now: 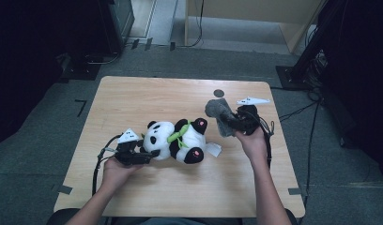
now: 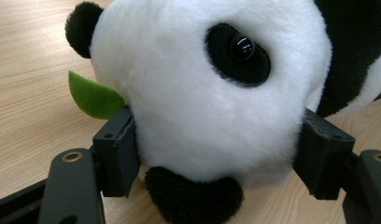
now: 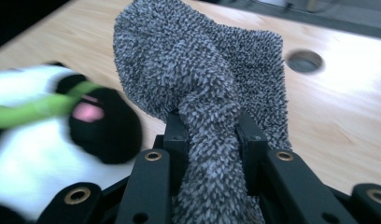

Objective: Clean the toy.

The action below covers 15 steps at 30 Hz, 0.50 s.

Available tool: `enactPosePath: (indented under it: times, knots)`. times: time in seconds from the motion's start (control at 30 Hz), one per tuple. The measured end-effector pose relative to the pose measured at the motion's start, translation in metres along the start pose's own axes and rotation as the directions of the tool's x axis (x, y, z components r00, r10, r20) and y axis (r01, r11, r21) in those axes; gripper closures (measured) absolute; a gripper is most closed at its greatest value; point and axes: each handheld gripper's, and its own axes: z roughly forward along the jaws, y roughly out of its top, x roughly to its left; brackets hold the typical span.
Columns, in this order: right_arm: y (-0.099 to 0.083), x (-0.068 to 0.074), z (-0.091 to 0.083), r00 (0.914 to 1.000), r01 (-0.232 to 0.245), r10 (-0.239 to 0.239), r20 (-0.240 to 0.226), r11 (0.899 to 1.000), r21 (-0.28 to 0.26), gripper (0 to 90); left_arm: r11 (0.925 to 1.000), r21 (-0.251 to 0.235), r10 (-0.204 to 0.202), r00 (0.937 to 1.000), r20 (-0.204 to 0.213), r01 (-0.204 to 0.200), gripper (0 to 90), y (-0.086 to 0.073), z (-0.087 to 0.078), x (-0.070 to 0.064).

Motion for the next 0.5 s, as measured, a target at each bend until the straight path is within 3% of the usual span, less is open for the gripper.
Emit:
enactPosePath:
  times: [0.17, 0.23, 0.4, 0.5]
  knots:
    - [0.024, 0.032, 0.000, 0.9958, 0.078, -0.078, -0.050, 0.997, 0.003, 72.0, 0.9999, -0.001, 0.012, 0.9999, 0.001, -0.012, 26.1, 0.000, 0.000, 0.001]
    - [0.033, 0.043, 0.004, 0.9941, 0.081, -0.079, -0.074, 0.996, 0.021, 72.0, 0.9998, -0.001, 0.018, 0.9998, 0.002, -0.018, 25.7, -0.001, 0.000, 0.000]
    - [0.054, 0.075, 0.022, 0.9801, 0.162, -0.157, -0.122, 0.986, 0.037, 71.4, 0.9997, 0.002, 0.024, 0.9997, 0.001, -0.024, 25.3, -0.001, 0.000, 0.000]
    - [0.062, 0.090, 0.036, 0.9730, 0.183, -0.173, -0.153, 0.982, 0.056, 71.5, 0.9997, -0.006, 0.024, 0.9997, 0.000, -0.024, 25.3, -0.002, 0.000, 0.000]
